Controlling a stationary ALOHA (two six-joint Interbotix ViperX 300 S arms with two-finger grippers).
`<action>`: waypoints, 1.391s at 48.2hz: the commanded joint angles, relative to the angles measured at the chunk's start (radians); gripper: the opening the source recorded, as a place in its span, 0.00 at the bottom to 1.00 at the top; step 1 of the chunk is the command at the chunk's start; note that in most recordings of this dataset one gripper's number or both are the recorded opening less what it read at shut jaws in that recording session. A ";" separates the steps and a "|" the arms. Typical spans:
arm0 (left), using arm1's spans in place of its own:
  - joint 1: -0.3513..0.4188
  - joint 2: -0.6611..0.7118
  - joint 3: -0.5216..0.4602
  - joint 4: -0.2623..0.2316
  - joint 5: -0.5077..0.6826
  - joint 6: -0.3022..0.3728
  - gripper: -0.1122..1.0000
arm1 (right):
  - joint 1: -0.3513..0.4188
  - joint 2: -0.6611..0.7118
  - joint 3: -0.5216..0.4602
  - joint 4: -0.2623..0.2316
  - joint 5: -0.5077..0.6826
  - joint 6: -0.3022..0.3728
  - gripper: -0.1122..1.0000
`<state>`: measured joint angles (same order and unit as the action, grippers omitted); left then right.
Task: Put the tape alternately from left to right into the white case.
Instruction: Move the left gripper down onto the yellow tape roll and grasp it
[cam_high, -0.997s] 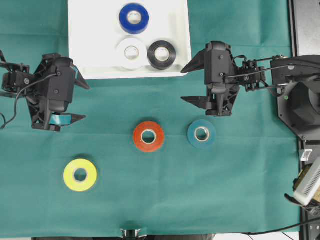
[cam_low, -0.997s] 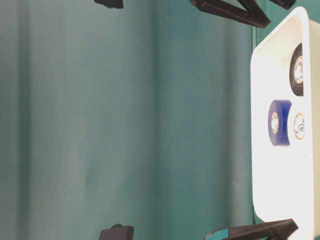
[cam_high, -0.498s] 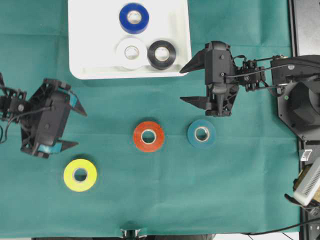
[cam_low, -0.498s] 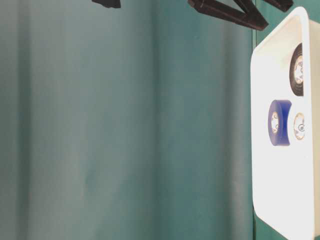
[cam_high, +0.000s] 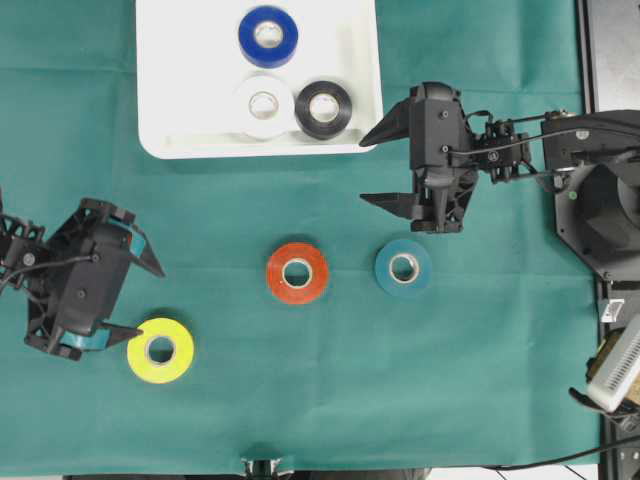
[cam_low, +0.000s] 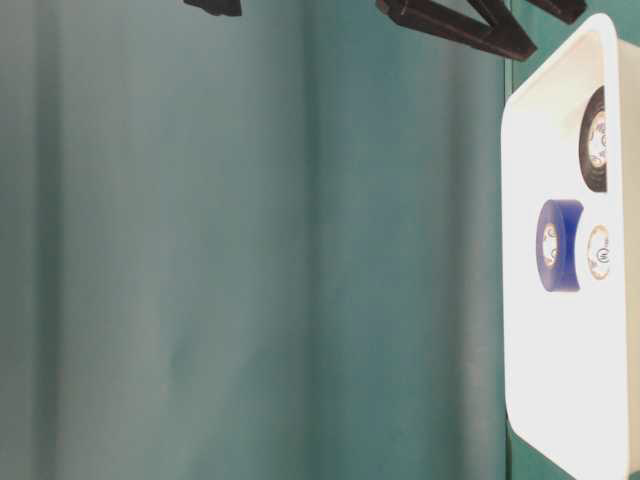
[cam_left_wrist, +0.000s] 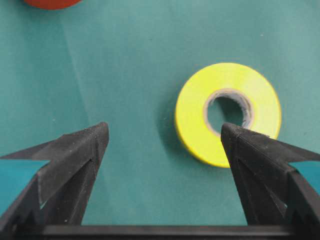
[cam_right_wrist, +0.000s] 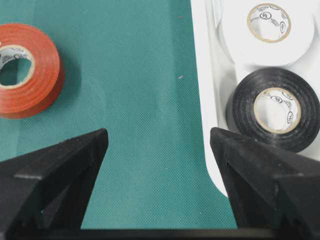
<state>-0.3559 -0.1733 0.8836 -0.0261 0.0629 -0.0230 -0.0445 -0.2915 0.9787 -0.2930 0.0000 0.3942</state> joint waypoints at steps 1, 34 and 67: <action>-0.003 0.012 -0.032 -0.002 -0.014 0.002 0.99 | 0.002 -0.015 -0.011 -0.002 -0.009 -0.002 0.88; -0.048 0.221 -0.120 -0.002 -0.034 0.005 0.99 | 0.002 -0.015 -0.008 -0.002 -0.008 0.000 0.88; -0.046 0.270 -0.118 0.000 -0.067 0.009 0.72 | 0.002 -0.015 0.003 -0.002 -0.009 0.005 0.88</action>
<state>-0.4004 0.1120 0.7793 -0.0261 0.0046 -0.0107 -0.0445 -0.2915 0.9894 -0.2930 0.0000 0.3958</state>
